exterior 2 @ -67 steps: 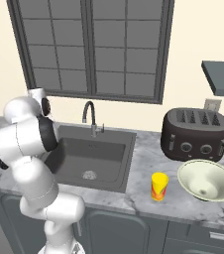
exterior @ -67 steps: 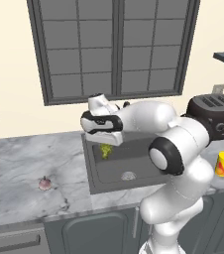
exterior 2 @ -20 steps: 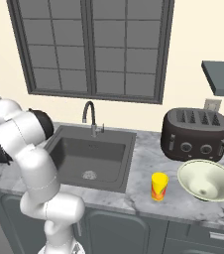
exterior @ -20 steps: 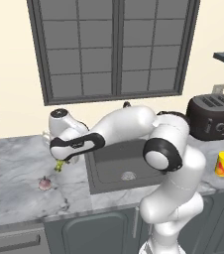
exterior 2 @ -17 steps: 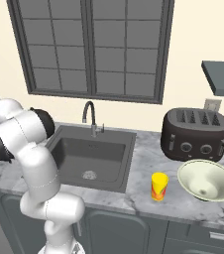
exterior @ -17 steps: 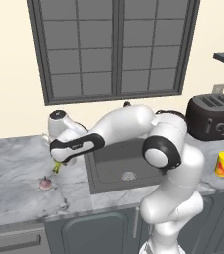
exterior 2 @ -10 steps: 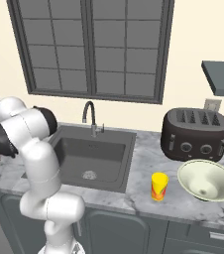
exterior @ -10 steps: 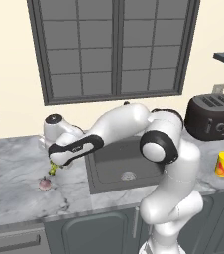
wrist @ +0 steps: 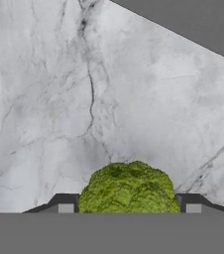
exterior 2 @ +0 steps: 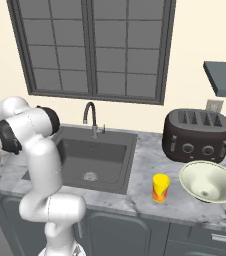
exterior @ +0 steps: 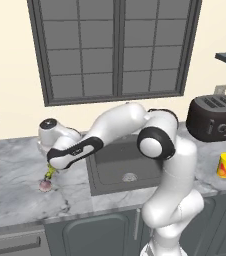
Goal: Remove the garlic and broccoli from the sink. Then move the bowl and cup from the counter to the sink for washing.
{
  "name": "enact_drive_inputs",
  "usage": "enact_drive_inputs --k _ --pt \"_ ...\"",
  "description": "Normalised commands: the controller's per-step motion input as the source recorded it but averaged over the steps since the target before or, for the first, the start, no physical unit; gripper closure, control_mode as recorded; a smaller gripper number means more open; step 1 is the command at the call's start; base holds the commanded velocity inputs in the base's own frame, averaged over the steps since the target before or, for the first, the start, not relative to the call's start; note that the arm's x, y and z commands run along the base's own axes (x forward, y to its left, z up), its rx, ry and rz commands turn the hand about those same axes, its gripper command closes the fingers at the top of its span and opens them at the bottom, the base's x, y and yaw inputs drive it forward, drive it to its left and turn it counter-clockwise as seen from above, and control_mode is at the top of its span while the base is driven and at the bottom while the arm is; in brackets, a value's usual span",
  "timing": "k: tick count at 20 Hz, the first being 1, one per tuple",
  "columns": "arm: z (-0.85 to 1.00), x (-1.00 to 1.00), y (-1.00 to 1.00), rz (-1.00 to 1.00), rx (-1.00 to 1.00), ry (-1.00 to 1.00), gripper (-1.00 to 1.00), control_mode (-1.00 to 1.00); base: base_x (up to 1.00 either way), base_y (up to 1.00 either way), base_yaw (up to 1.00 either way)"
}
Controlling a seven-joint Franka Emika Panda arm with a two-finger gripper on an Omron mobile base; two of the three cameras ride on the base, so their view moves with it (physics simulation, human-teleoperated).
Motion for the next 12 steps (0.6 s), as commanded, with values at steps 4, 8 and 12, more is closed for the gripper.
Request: enact_drive_inputs --k 4,8,12 --pt "-0.08 0.07 0.03 -0.13 0.00 0.00 1.00 -1.00 0.00 0.00 0.00" --pt "-0.09 0.04 0.03 -0.14 0.00 0.00 1.00 -1.00 0.00 0.00 0.00" --pt "-0.10 0.03 0.07 -0.15 0.00 0.00 1.00 -1.00 0.00 0.00 0.00"
